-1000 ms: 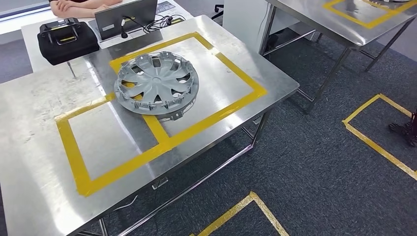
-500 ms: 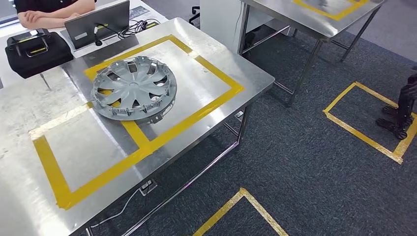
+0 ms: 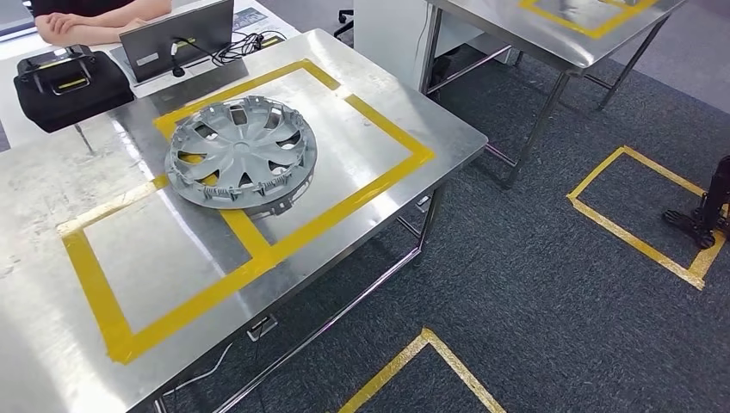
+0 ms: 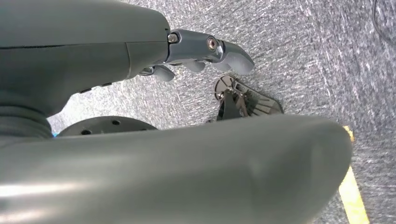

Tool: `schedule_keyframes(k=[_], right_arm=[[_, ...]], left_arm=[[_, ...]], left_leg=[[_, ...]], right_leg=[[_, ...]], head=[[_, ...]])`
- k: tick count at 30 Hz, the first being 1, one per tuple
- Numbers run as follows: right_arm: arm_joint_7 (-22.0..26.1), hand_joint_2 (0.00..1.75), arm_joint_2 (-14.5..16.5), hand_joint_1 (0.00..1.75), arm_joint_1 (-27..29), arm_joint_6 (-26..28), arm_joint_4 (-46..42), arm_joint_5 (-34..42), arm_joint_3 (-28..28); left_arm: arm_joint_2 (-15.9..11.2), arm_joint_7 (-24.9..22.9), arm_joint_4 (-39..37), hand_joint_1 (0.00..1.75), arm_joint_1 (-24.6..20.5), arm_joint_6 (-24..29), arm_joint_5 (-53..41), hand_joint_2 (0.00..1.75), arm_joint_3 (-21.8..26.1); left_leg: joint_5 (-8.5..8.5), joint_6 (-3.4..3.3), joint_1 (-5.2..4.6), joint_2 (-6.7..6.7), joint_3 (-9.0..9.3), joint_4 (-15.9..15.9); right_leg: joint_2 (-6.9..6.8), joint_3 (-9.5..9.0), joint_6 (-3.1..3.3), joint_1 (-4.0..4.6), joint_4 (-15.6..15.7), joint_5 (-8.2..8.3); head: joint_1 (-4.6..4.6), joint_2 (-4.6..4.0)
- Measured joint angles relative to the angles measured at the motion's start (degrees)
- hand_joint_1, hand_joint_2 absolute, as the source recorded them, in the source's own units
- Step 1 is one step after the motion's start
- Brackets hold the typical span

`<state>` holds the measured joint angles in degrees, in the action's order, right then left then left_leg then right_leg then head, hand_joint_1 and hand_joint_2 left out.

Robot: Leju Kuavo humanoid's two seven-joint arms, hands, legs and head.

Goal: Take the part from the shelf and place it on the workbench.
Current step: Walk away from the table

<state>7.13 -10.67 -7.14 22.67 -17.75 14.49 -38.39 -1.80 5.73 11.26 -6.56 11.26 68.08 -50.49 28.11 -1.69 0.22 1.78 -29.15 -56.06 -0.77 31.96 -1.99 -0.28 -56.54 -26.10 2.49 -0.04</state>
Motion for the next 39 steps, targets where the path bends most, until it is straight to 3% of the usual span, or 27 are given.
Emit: schedule_keyframes(k=[4,6,8,9,10,11,13,15,18,20,23,24,25,26,28,30,32,35,39], right_arm=[[-5.97,0.0,0.17,0.0,-0.05,0.19,1.45,-2.32,0.93],[-9.9,0.0,1.01,0.0,-0.09,0.92,2.22,-3.49,1.77],[-13.79,0.0,2.27,0.0,-0.12,1.43,3.03,-4.84,2.67],[-15.6,0.0,2.97,0.0,-0.1,1.37,3.43,-5.71,3.21],[-17.26,0.0,3.75,0.0,-0.07,0.97,3.83,-6.63,3.83],[-18.61,0.0,4.42,0.0,-0.03,0.38,4.15,-7.49,4.46],[-21.1,0.0,5.96,0.0,0.08,-1.82,4.69,-9.02,5.87],[-23.37,0.0,7.38,0.0,0.17,-5.0,5.1,-10.05,7.31],[-25.26,0.0,9.26,0.0,0.34,-8.06,5.62,-10.69,9.16],[-25.53,0.0,10.21,0.0,0.45,-8.45,5.9,-10.74,10.01],[-25.64,0.0,10.92,0.0,0.58,-8.73,6.23,-10.73,11.14],[-25.64,0.0,11.05,0.0,0.63,-8.78,6.31,-10.73,11.47],[-25.64,0.0,11.19,0.0,0.68,-8.81,6.38,-10.73,11.73],[-25.64,0.0,11.28,0.0,0.73,-8.84,6.42,-10.73,11.96],[-25.63,0.0,11.39,0.0,0.78,-8.85,6.49,-10.73,12.42],[-25.47,0.0,11.47,0.0,0.71,-8.81,6.54,-10.72,12.79],[-25.06,0.0,11.57,0.0,0.64,-8.74,6.57,-10.7,12.99],[-24.55,0.0,11.84,0.0,0.68,-8.64,6.62,-10.69,13.39],[-24.16,0.0,12.27,0.0,0.72,-8.49,6.72,-10.46,13.91]], left_arm=[[0.03,-0.23,0.01,0.0,-0.1,0.04,-0.19,0.0,-0.02],[-0.02,-0.49,-0.01,0.0,-0.1,0.17,-0.31,0.0,-0.03],[-0.04,-0.86,-0.01,0.0,-0.03,0.3,-0.5,0.0,-0.07],[-0.05,-1.01,-0.01,0.0,0.04,0.34,-0.62,0.0,-0.1],[-0.09,-1.11,-0.02,0.0,0.12,0.38,-0.77,0.0,-0.15],[-0.16,-1.17,-0.03,0.0,0.17,0.39,-0.91,0.0,-0.19],[-0.38,-1.59,-0.04,0.0,0.15,0.38,-1.6,0.0,-0.27],[-0.48,-2.56,-0.05,0.0,-0.05,0.38,-3.12,0.0,-0.68],[-0.39,-3.97,-0.04,0.0,-0.18,0.62,-5.04,0.0,-1.81],[-0.33,-4.23,-0.04,0.0,-0.19,0.8,-5.32,0.0,-2.3],[-0.32,-4.31,-0.05,0.0,-0.11,0.91,-5.33,0.0,-2.99],[-0.32,-4.37,-0.05,0.0,-0.08,0.92,-5.33,0.0,-3.16],[-0.32,-4.42,-0.06,0.0,-0.07,0.92,-5.33,0.0,-3.31],[-0.32,-4.46,-0.06,0.0,-0.09,0.93,-5.33,0.0,-3.44],[-0.28,-4.48,-0.05,0.0,-0.15,0.94,-5.32,0.0,-3.74],[-0.19,-4.52,-0.05,0.0,-0.16,1.0,-5.23,0.0,-4.0],[-0.12,-4.63,-0.05,0.0,-0.16,1.08,-5.09,0.0,-4.16],[-0.15,-4.75,-0.05,0.0,-0.2,1.15,-4.97,0.0,-4.31],[-0.2,-4.85,-0.05,0.0,-0.12,1.16,-4.91,0.0,-4.51]], left_leg=[[0.94,1.3,0.17,-0.26,-0.38,-0.93],[3.85,1.74,0.26,-1.04,-2.84,-6.03],[7.1,1.99,0.31,-1.36,-6.67,-13.86],[7.59,2.06,0.31,-1.4,-8.11,-16.46],[6.88,2.04,0.31,-1.42,-8.55,-16.87],[5.14,1.96,0.31,-1.48,-7.88,-14.96],[1.1,1.61,0.34,-1.94,-4.34,-7.0],[-0.31,1.22,0.33,-2.44,-2.0,-1.72],[-0.21,0.41,0.31,-2.28,-1.5,-0.85],[-0.52,-0.27,0.53,-1.95,-1.07,-0.63],[-0.76,-0.66,0.49,-1.42,-1.24,-0.64],[-0.75,-0.67,0.44,-1.2,-1.32,-0.66],[-0.74,-0.68,0.39,-1.0,-1.34,-0.68],[-0.72,-0.67,0.33,-0.85,-1.31,-0.68],[-0.66,-0.6,0.19,-0.61,-1.15,-0.68],[-0.5,-0.27,-0.04,-0.3,-1.08,-0.74],[-0.37,0.27,-0.1,0.11,-1.01,-0.7],[0.94,1.1,0.04,-0.11,-1.57,-2.1],[7.08,1.8,0.44,-1.32,-7.57,-15.07]], right_leg=[[0.42,-0.8,1.56,0.07,0.77,0.25],[0.6,-1.27,2.08,-0.15,1.18,0.54],[0.86,-1.2,2.3,-0.08,1.11,0.53],[1.05,-1.18,2.33,-0.04,1.02,0.48],[1.27,-1.17,2.35,-0.01,0.89,0.4],[1.52,-1.18,2.32,0.01,0.72,0.3],[1.99,-1.16,2.08,0.07,0.28,0.03],[2.35,-0.88,1.56,0.24,-0.19,-0.23],[2.55,-0.08,0.59,0.18,-0.4,-0.45],[2.1,0.96,-0.02,0.05,-2.76,-2.22],[1.43,5.82,-0.7,-0.15,-13.41,-8.04],[1.39,7.17,-0.8,-0.17,-16.3,-9.07],[1.36,7.61,-0.78,-0.17,-17.31,-8.98],[1.32,6.91,-0.63,-0.15,-15.95,-7.76],[0.63,3.05,0.18,0.13,-8.08,-3.76],[-0.29,0.08,1.11,0.63,-1.58,-1.32],[-0.26,-0.26,1.65,0.97,-0.23,-0.99],[0.62,-1.37,2.37,0.59,0.84,-0.22],[1.9,-1.48,2.91,0.36,1.1,0.31]], head=[[-0.27,0.0],[-0.86,0.0],[-1.57,0.0],[-1.78,0.0],[-1.94,0.0],[-2.13,0.0],[-2.62,0.0],[-2.91,0.0],[-2.8,0.0],[-2.43,0.0],[-1.4,0.0],[-1.21,0.0],[-1.03,0.0],[-0.83,0.0],[-0.43,0.0],[-0.26,0.0],[-0.27,0.0],[-0.43,0.0],[-1.76,0.0]])
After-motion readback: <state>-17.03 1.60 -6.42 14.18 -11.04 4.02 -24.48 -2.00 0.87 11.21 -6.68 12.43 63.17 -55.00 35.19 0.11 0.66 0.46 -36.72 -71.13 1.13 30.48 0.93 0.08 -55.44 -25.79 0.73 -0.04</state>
